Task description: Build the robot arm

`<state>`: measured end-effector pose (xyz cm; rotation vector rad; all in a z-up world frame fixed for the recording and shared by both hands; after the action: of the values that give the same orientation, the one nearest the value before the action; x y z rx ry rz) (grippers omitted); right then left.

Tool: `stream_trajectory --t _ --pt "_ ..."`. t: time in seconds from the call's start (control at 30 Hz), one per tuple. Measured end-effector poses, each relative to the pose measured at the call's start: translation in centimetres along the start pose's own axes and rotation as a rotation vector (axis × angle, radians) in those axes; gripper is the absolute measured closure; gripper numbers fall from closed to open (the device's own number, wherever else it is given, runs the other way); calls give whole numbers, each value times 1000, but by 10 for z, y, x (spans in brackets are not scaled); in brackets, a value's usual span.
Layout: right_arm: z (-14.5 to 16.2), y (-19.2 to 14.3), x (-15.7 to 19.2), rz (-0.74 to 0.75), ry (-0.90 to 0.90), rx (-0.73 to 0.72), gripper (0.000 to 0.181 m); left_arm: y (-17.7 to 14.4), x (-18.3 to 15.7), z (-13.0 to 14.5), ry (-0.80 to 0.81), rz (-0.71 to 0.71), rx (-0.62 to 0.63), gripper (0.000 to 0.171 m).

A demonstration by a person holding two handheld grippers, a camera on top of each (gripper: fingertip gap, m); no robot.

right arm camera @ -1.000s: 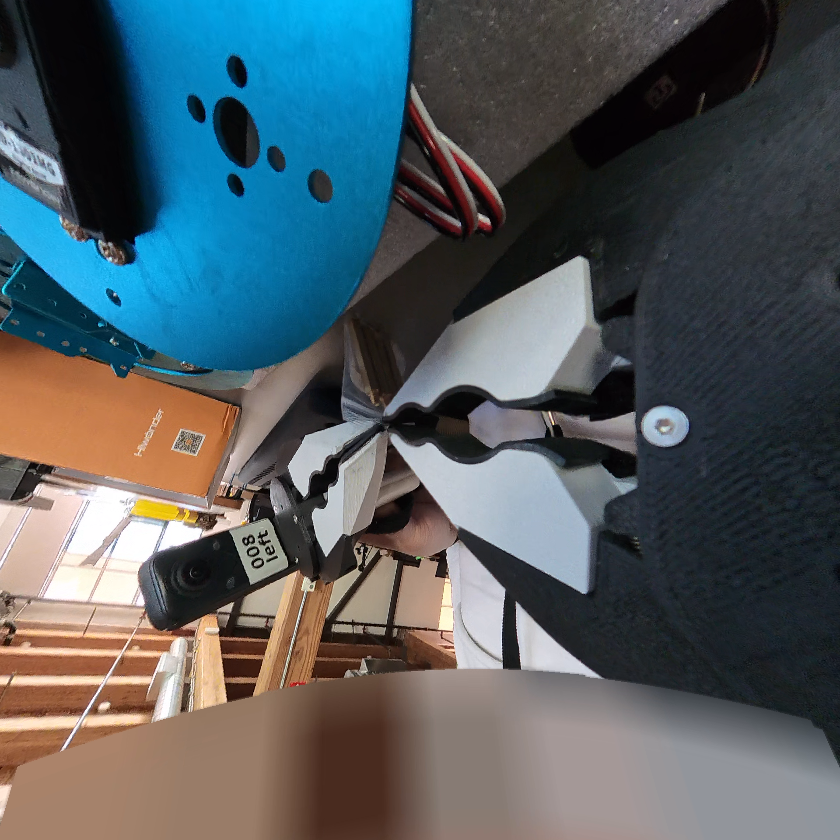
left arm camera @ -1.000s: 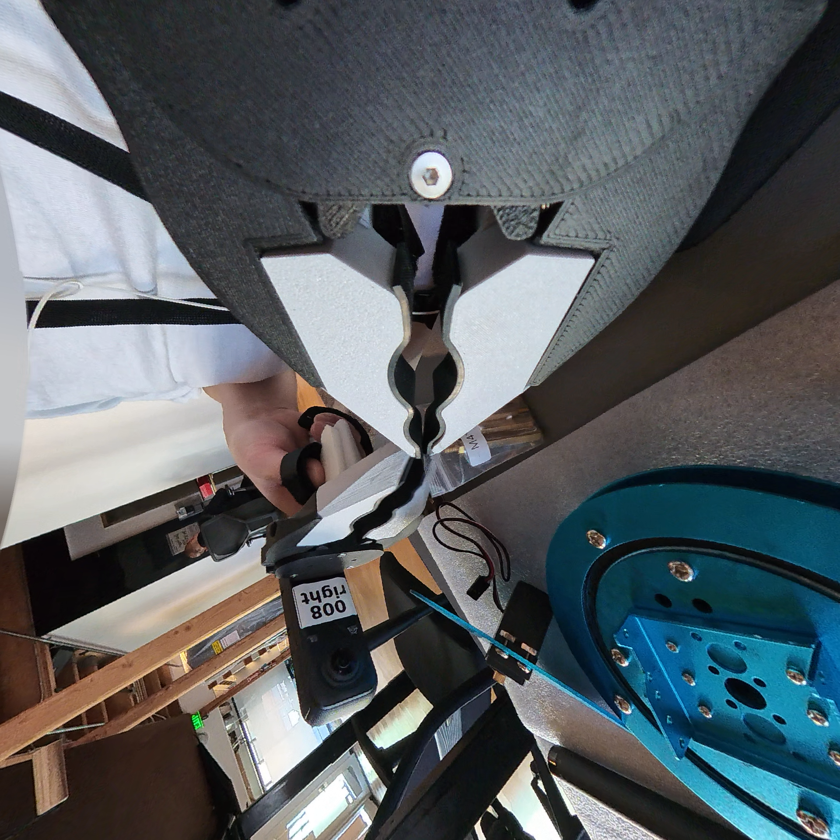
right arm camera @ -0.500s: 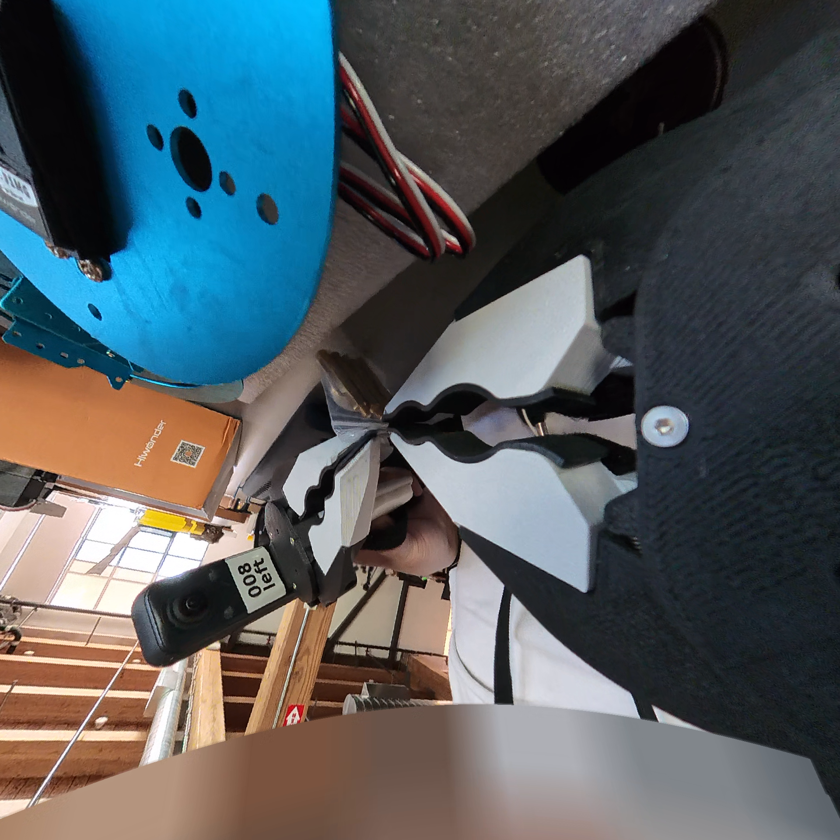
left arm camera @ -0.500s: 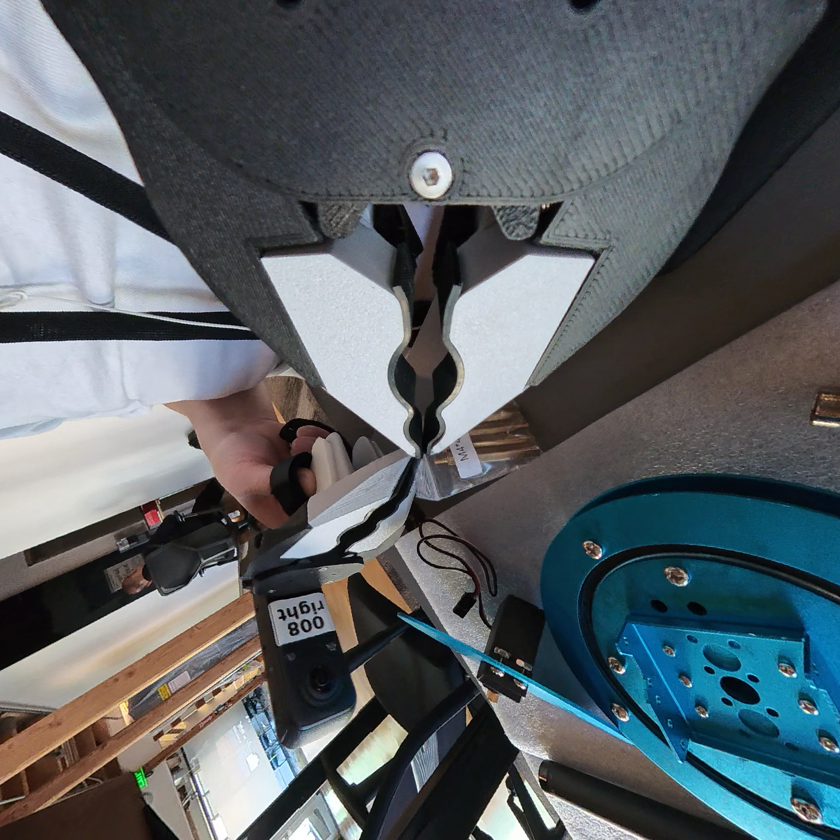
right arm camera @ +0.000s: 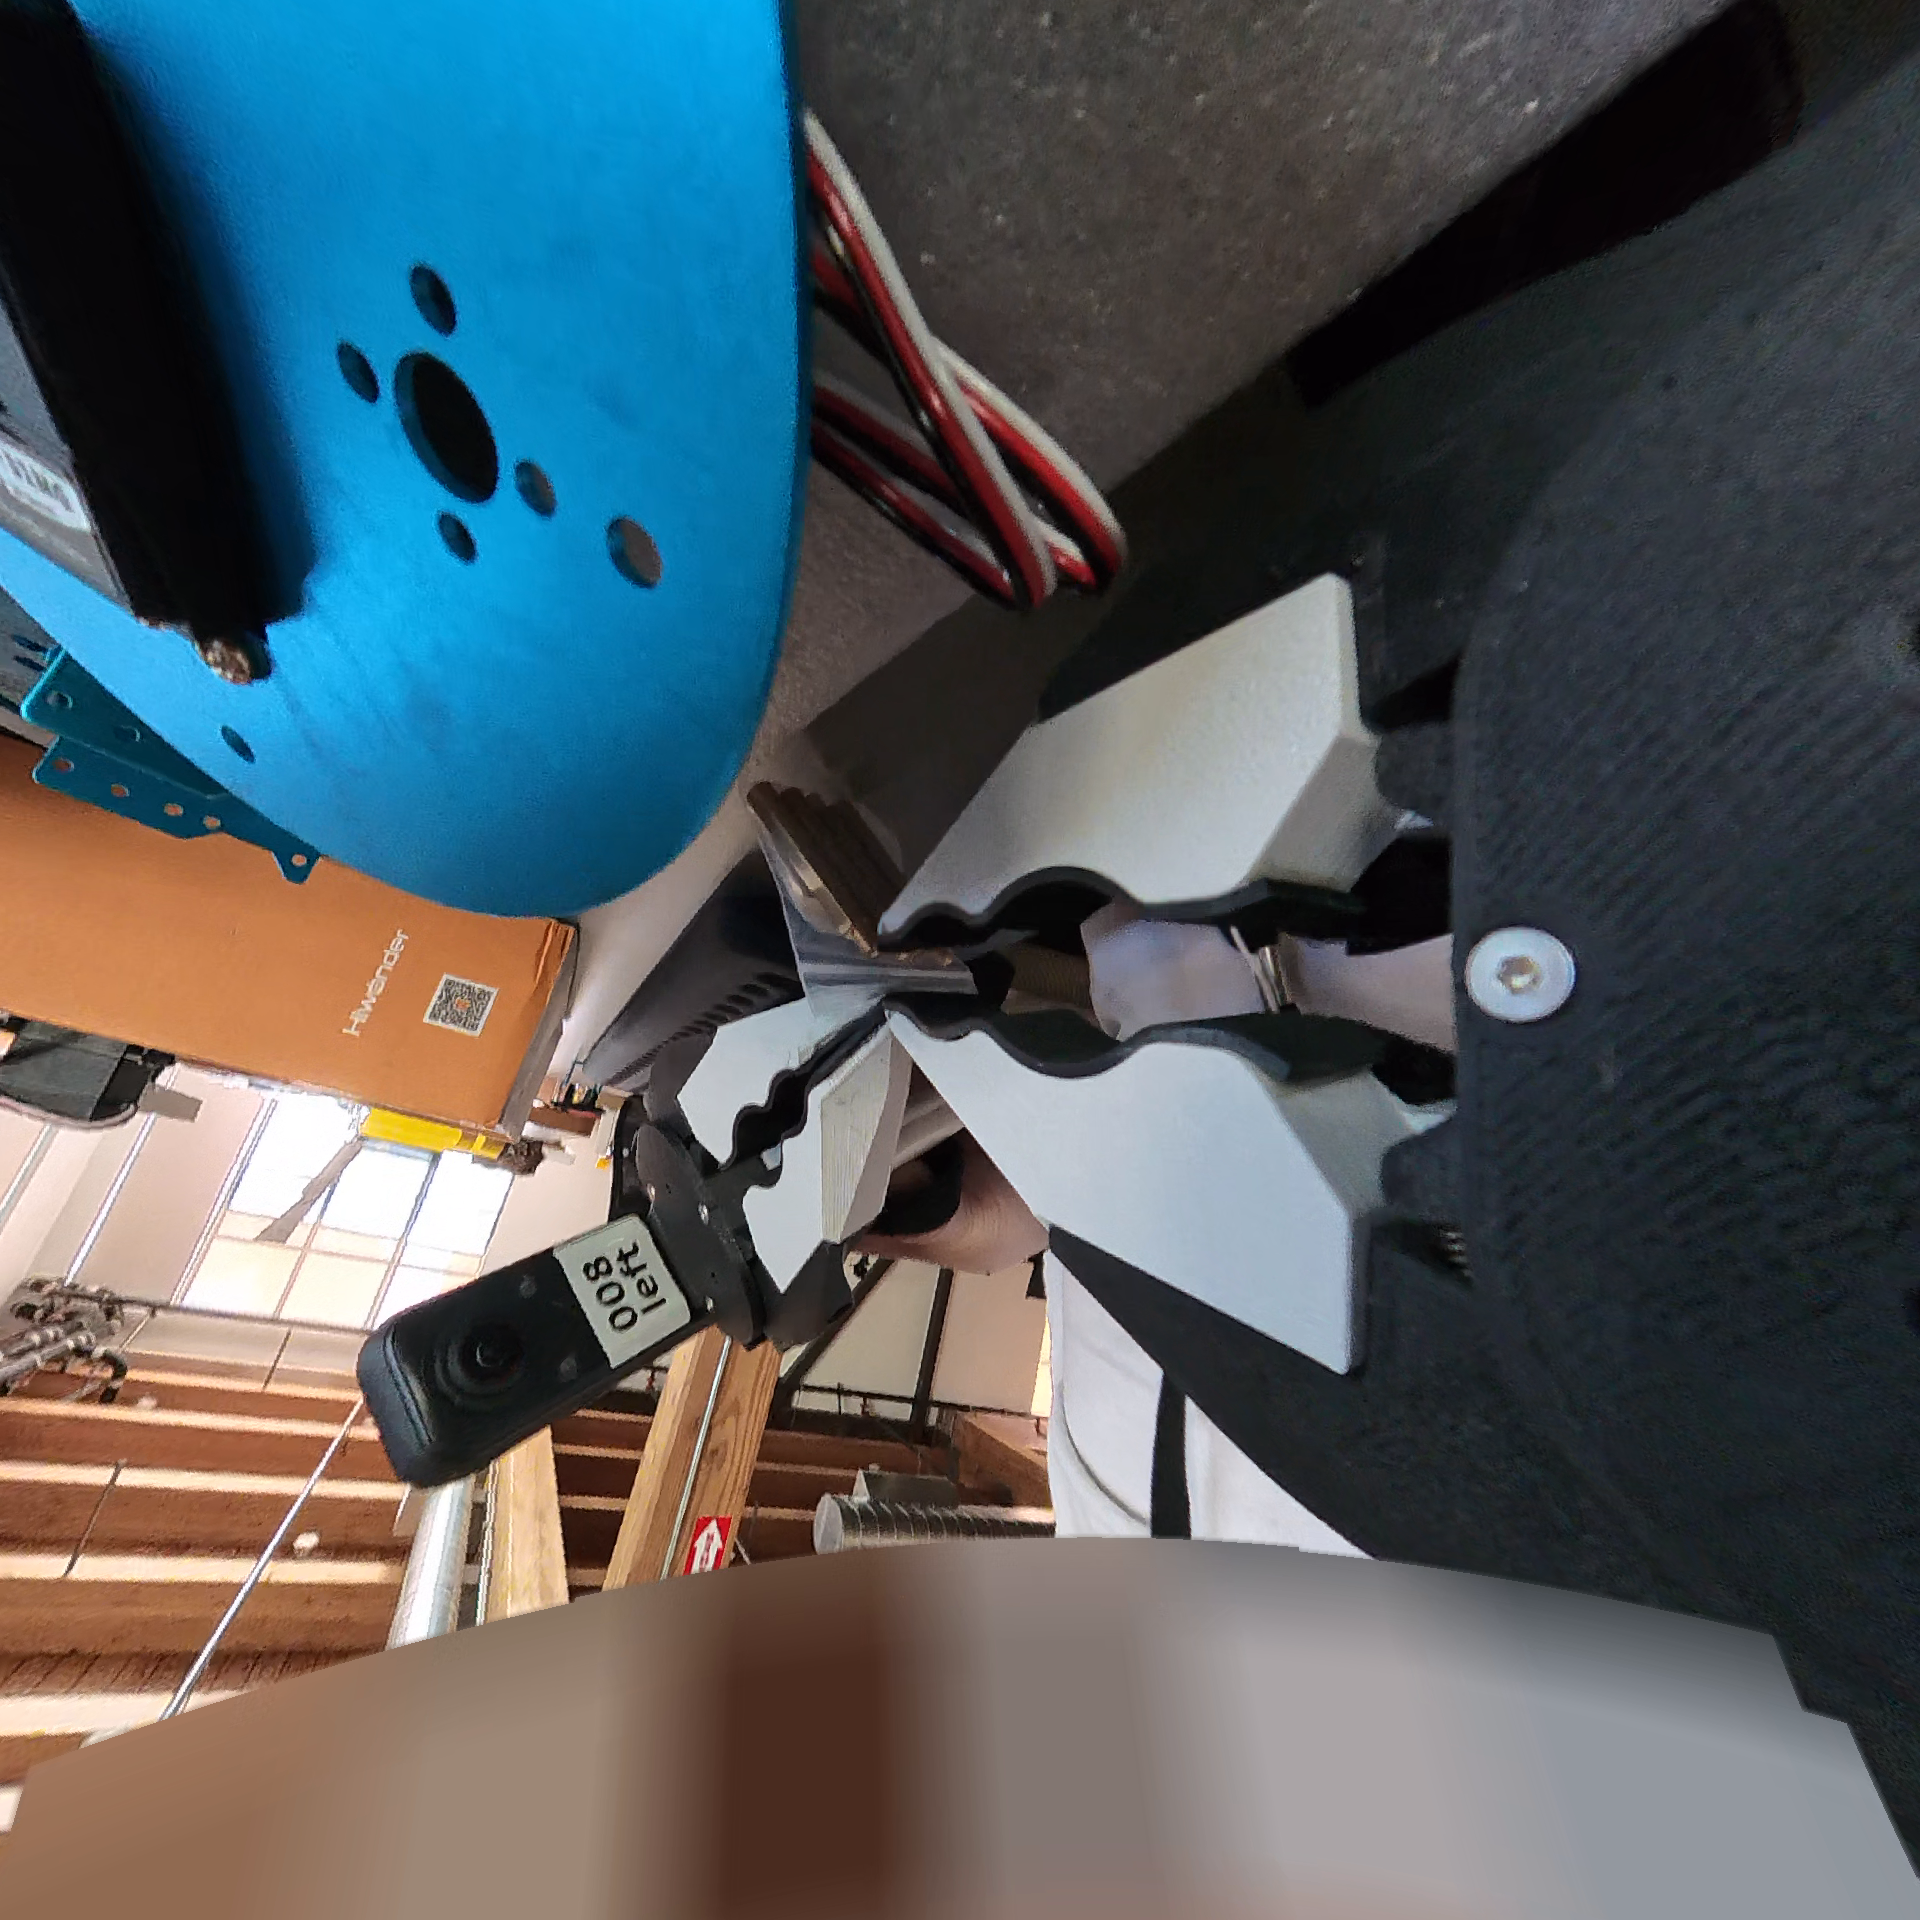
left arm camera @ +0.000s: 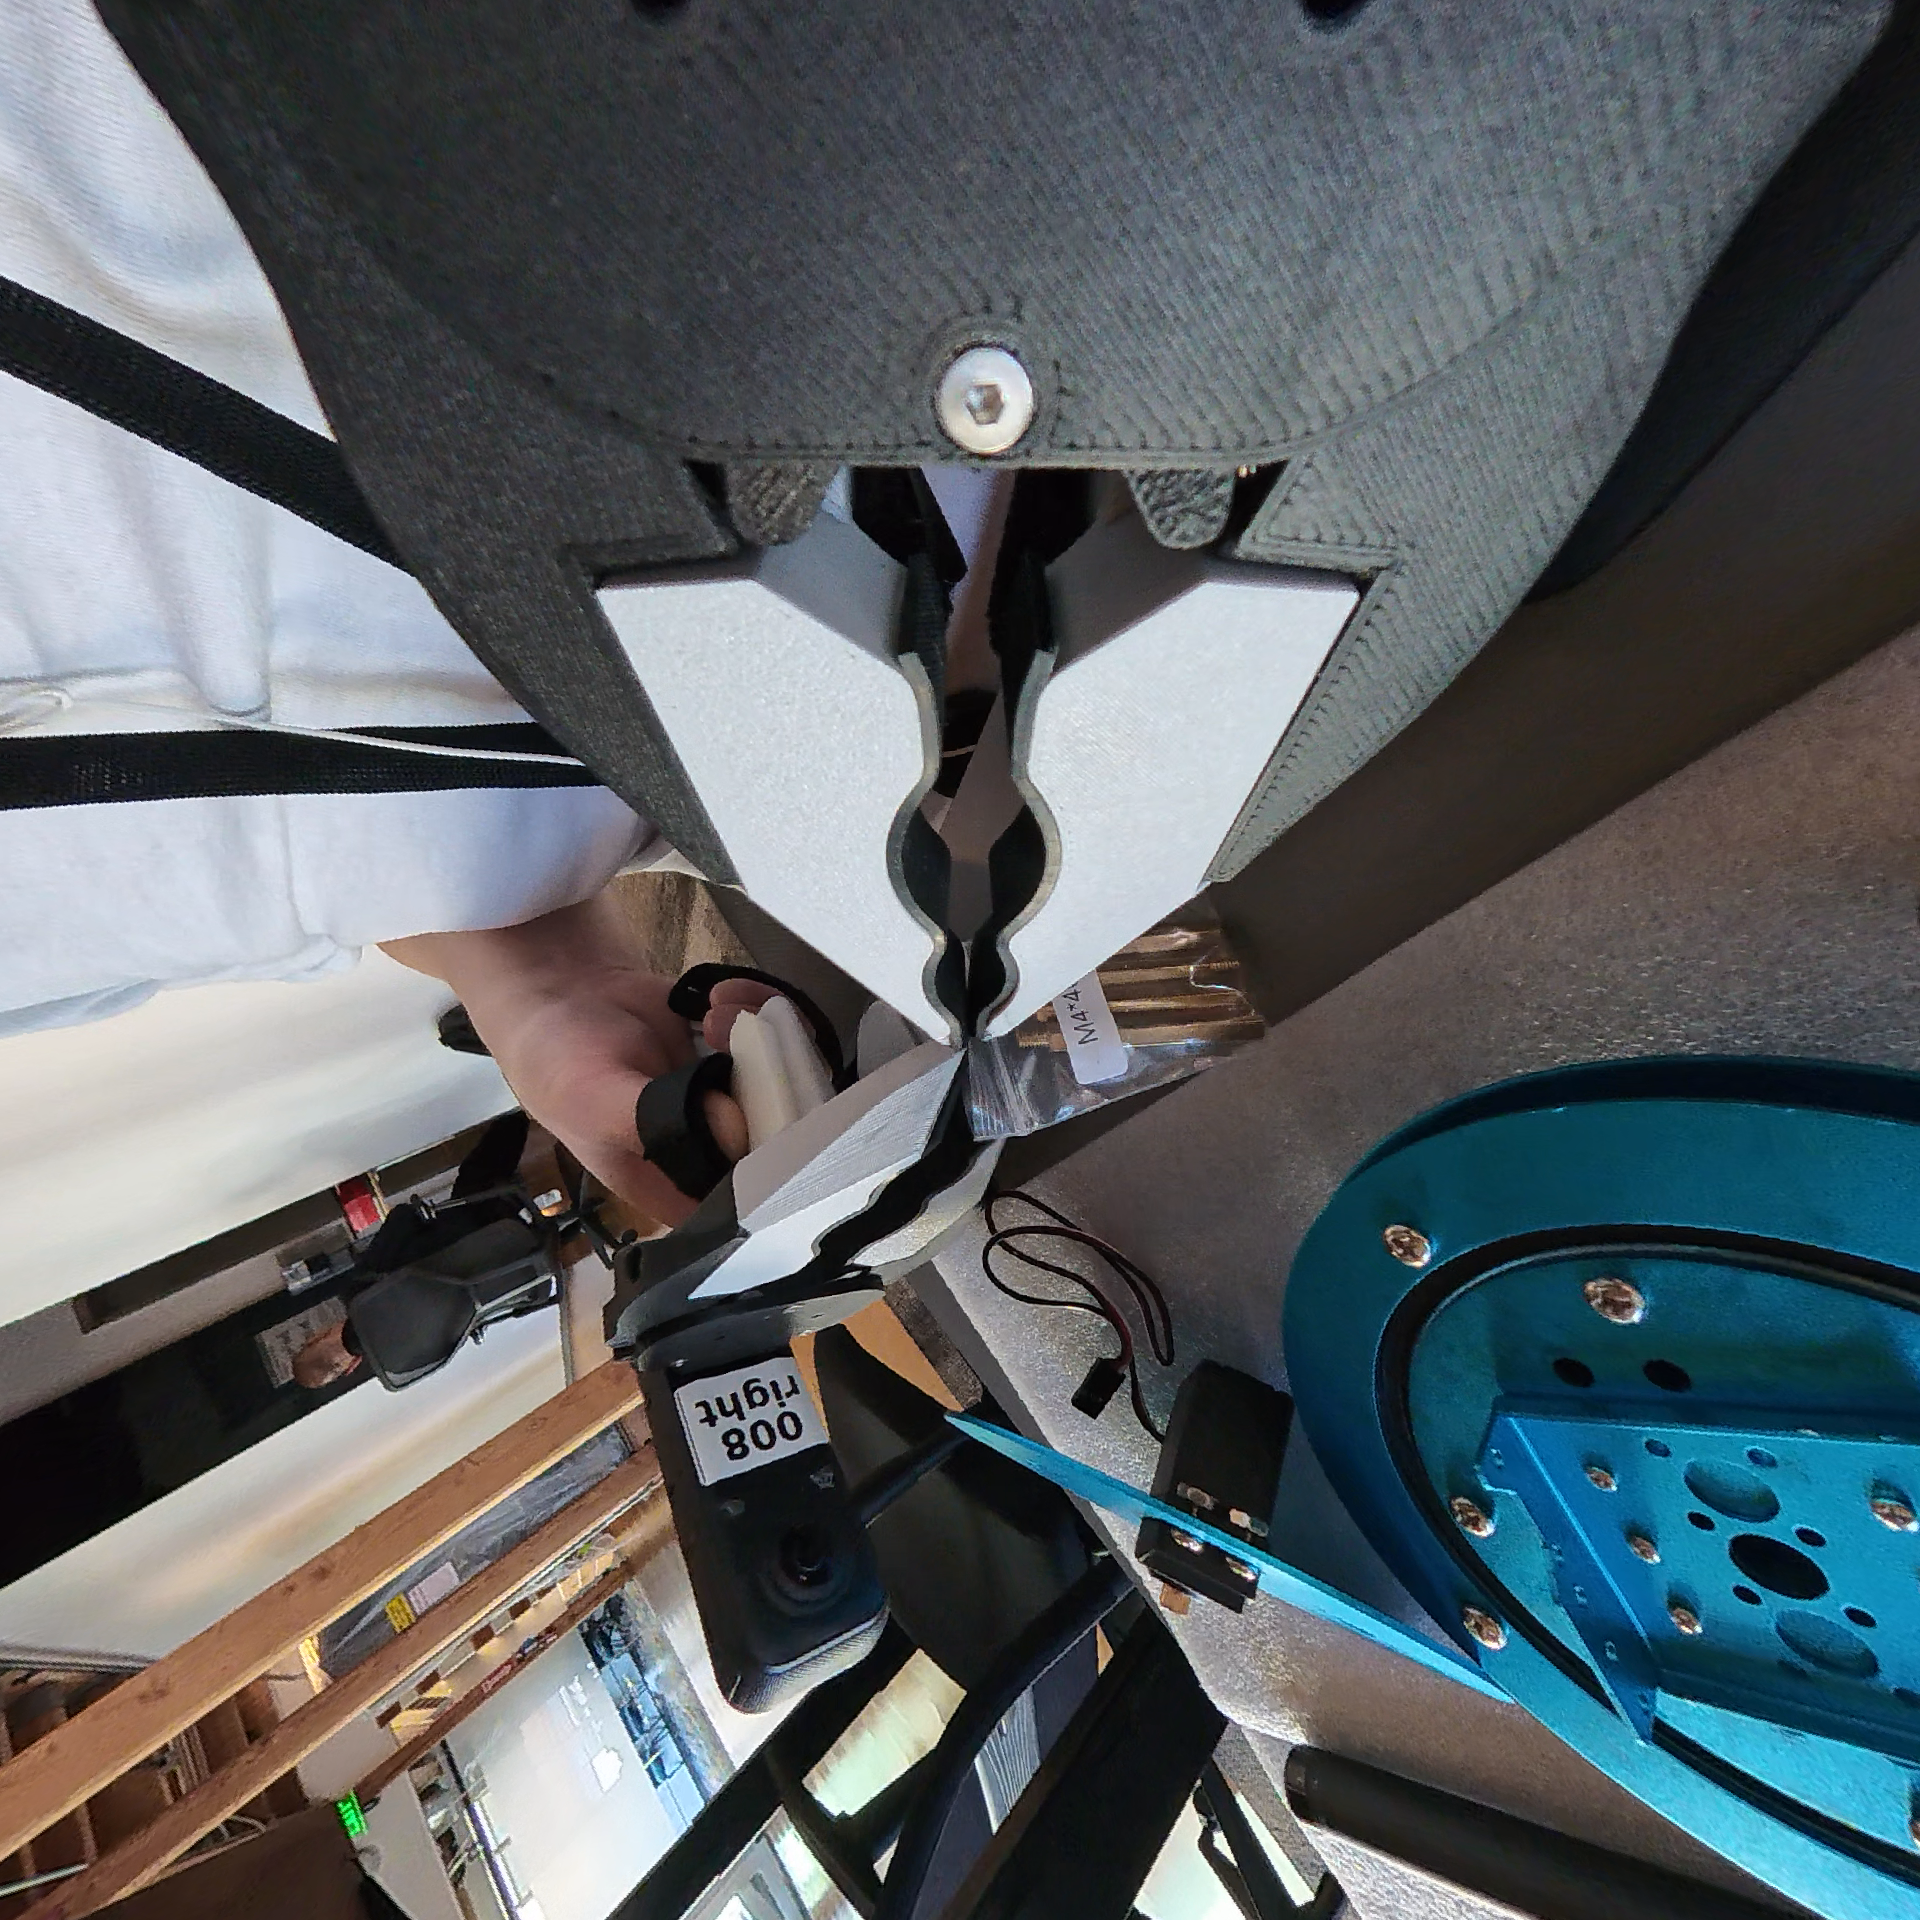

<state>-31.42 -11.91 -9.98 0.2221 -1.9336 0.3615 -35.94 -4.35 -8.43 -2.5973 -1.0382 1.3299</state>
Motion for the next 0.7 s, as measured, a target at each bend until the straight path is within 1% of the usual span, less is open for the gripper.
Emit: stream_trajectory --t 0.03,0.1,0.27,0.3,0.33,0.37,0.47,0.53,0.7 --pt "0 0 2 -25 5 -1 180 0 0 0 -2 5 -3 171" --pt "0 1 4 -58 13 3 181 -1 -1 -1 -8 21 -9 171" --pt "0 3 7 -12 -71 7 181 -5 0 -3 -80 83 -34 171" --pt "1 5 8 11 -106 18 181 -7 0 -5 -103 104 -56 166" --pt "2 7 10 29 -138 23 181 -9 2 -7 -124 106 -77 156" --pt "2 8 11 47 -165 27 181 -10 4 -8 -138 94 -87 150" --pt "3 11 14 73 -212 37 181 -9 6 -5 -118 43 -51 152" --pt "4 13 14 72 -221 42 181 -8 7 -3 -97 2 -23 158" --pt "5 14 12 64 -217 31 181 -10 8 -2 -137 4 -1 163"
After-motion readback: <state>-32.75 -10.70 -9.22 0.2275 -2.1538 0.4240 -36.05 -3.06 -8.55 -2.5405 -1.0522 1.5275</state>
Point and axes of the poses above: each gripper's, where its closed fingertips meet, y out along the fingers, z out of its underside, x = y × z across the jaws, the point moved 5 cm from there along -y, back along the fingers, and after that the axes turned 1 degree about -x, right-handed, at the moved point
